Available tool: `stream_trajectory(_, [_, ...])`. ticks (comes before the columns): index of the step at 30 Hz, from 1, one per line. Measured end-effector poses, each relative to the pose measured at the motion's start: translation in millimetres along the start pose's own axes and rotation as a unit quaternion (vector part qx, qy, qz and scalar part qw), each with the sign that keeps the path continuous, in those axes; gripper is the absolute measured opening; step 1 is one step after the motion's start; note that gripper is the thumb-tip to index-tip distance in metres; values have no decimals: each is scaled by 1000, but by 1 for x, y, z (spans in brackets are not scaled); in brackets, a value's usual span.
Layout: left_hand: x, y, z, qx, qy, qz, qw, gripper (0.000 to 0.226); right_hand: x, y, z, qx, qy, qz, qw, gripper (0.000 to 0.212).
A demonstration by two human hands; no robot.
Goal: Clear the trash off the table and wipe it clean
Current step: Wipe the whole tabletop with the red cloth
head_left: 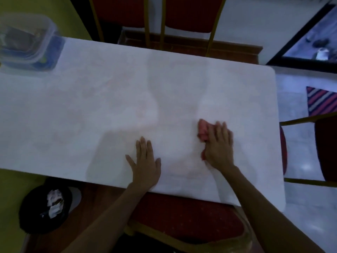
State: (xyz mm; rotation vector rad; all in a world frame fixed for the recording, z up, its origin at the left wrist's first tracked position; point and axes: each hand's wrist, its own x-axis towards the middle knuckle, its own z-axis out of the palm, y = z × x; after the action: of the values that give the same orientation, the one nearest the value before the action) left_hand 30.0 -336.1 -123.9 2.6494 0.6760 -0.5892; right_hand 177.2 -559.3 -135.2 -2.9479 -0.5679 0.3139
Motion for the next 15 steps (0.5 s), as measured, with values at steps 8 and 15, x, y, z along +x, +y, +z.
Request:
stream_trajectory(8, [-11,23,-6,-15,-65,6,998,87,-46,-7,-17,139,45,165,976,38])
stream_trajectory(15, [-15,32,-22,-175,-32,-28,984,59,-68,-101,-23,156,-191,-101,964,70])
